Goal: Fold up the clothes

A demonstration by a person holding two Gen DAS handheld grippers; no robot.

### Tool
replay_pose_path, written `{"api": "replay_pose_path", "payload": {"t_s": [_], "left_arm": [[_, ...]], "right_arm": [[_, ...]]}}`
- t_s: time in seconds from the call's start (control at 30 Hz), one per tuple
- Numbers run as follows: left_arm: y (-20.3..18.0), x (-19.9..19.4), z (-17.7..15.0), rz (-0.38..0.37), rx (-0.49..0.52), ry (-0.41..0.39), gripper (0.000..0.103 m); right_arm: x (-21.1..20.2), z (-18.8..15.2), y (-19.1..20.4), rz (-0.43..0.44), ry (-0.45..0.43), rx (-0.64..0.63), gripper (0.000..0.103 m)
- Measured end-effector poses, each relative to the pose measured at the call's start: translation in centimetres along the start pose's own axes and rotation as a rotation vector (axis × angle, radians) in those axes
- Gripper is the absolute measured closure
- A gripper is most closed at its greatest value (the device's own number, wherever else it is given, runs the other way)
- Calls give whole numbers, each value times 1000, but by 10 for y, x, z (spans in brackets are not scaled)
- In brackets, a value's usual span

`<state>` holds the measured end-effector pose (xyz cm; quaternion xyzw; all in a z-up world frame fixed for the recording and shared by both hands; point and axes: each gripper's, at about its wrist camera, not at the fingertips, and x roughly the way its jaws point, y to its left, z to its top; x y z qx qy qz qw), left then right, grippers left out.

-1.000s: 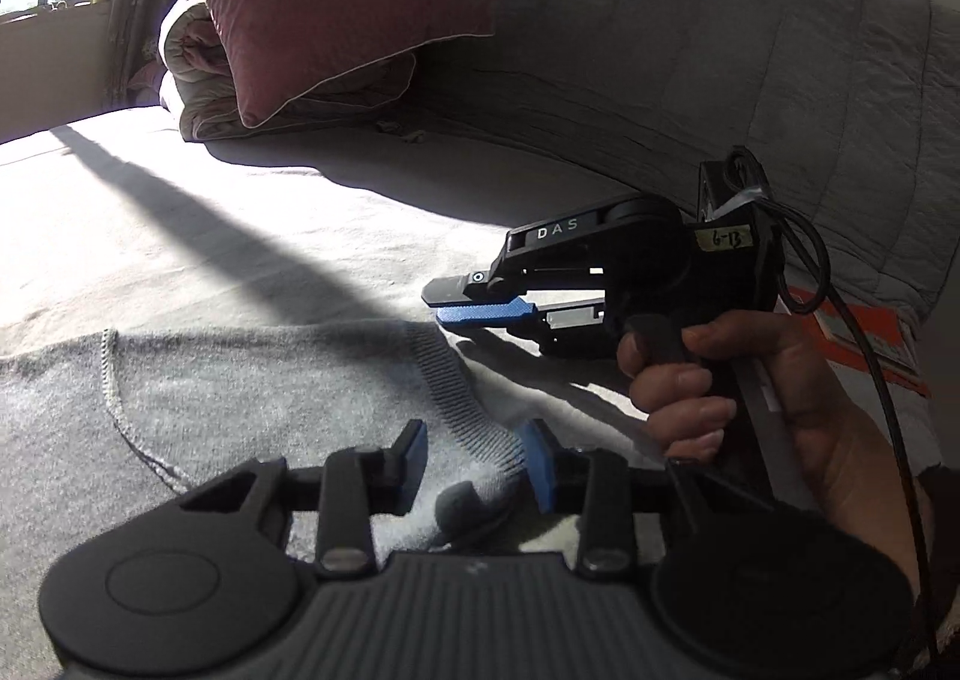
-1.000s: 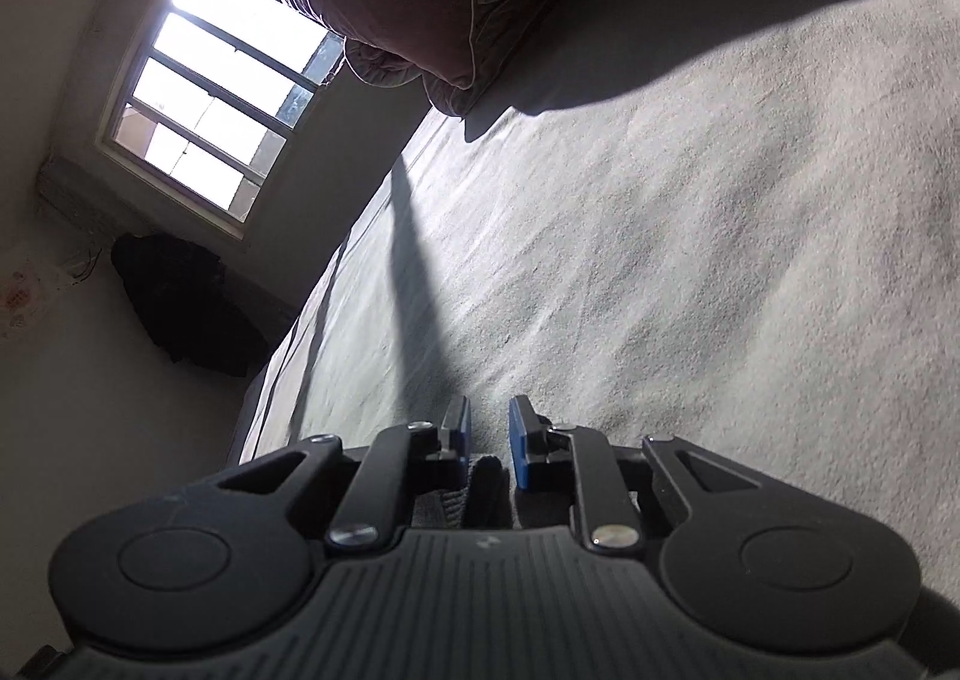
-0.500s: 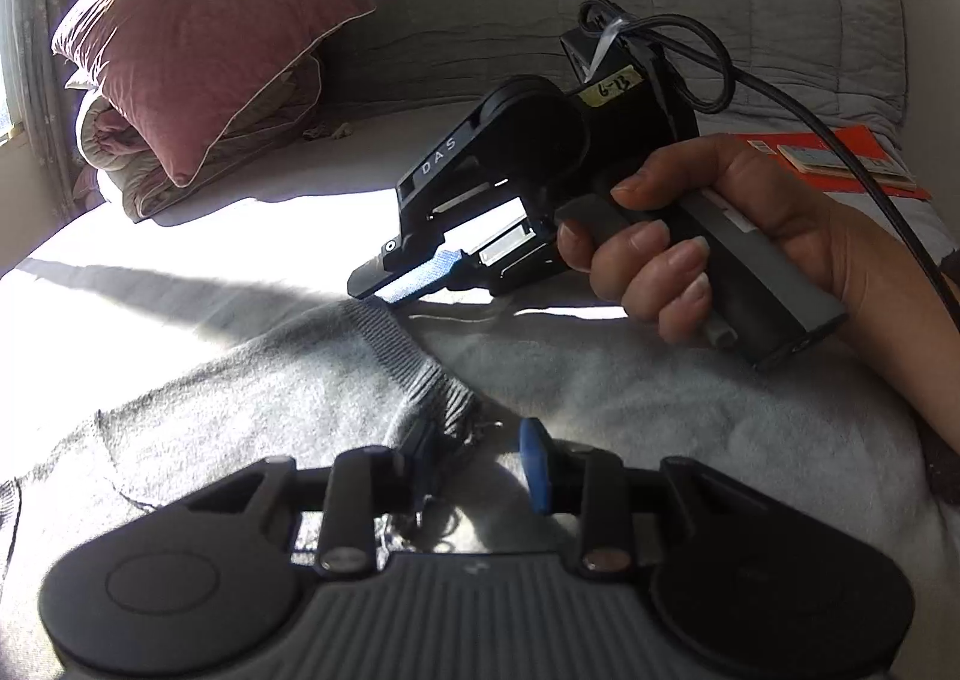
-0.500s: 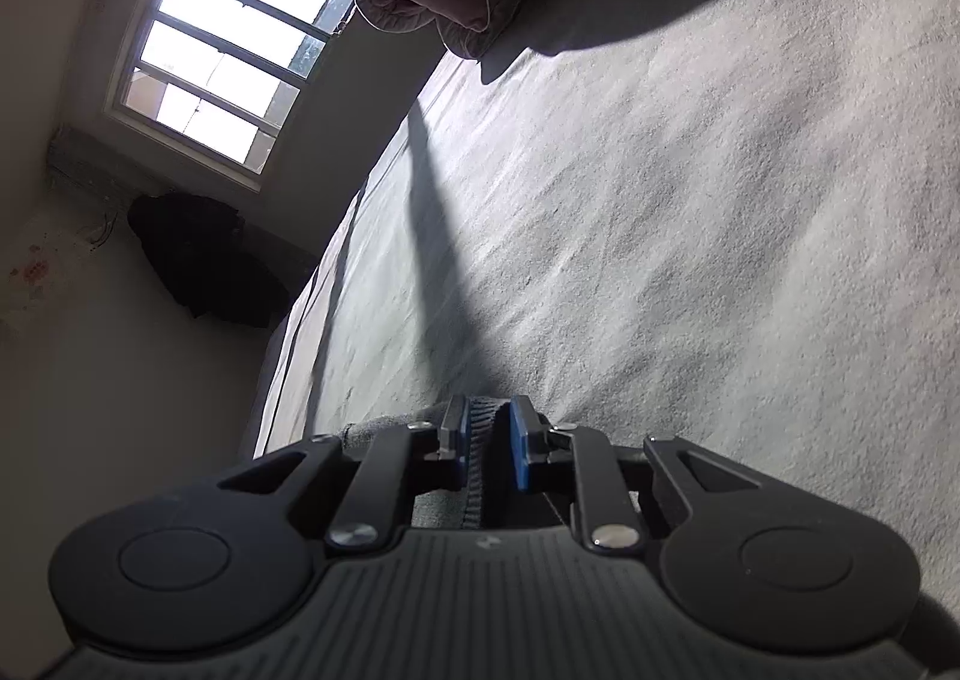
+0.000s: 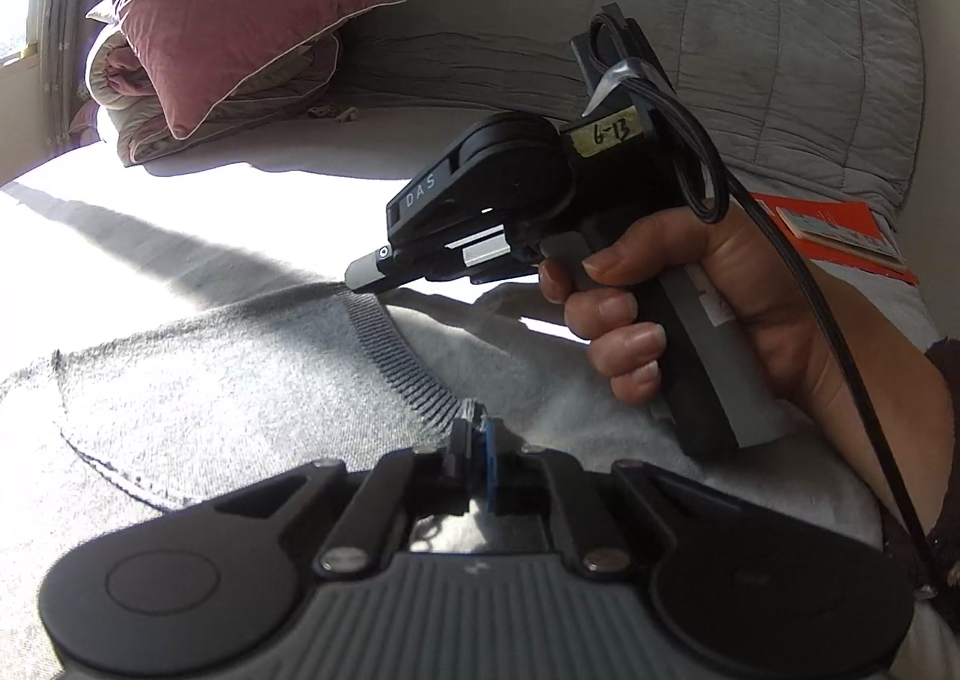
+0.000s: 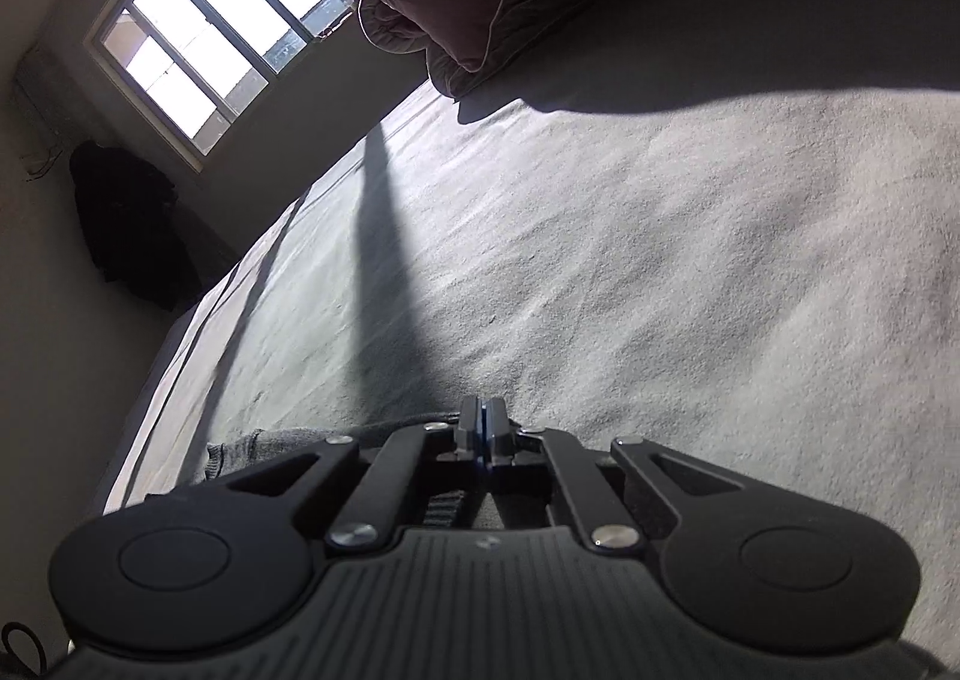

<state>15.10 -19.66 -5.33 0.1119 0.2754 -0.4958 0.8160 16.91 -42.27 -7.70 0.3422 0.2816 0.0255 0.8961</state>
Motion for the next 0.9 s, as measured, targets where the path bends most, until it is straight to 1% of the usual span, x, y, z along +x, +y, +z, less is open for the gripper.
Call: {"api": "replay_pose_path", "payload": {"t_s": [0.07,0.13,0.17,0.2,0.23,0.27,0.33,0.4,0.43,0.47,0.57,0.63,0.73,0.9], "left_arm": [[3,0,0,-12,-26,2,97],[2,-2,-1,-17,-41,-6,93],[0,-5,-2,-20,-43,-12,84],[-3,-8,-3,-22,-46,-20,70],[-6,-11,-4,-25,-49,-27,62],[-8,-14,-5,-23,-50,-33,53],[-11,-21,-5,-10,-56,-41,51],[-13,-32,-5,18,-70,-50,47],[-13,-39,-5,36,-80,-58,46],[-12,-48,-6,51,-90,-71,44],[-4,-73,-13,105,-123,-105,38],[3,-93,-22,152,-159,-120,37],[19,-118,-34,234,-204,-104,35],[51,-155,-51,396,-271,-75,33]], "right_arm": [[0,-1,2,-34,-17,-29,102],[1,-1,2,-30,-11,-34,101],[2,-1,2,-27,-9,-37,100],[2,-1,3,-22,-8,-41,97],[1,-1,6,-17,-7,-46,90],[0,-1,8,-14,-7,-52,89],[0,-2,13,-25,-7,-73,85],[0,-2,18,-23,-11,-94,75],[-1,-2,21,-18,-15,-104,61],[-2,-2,25,-13,-21,-115,53],[-5,-3,37,-2,-35,-146,51],[-5,-5,43,8,-27,-153,49],[-1,-10,55,-6,-8,-174,46],[1,-16,81,-20,24,-214,45]]}}
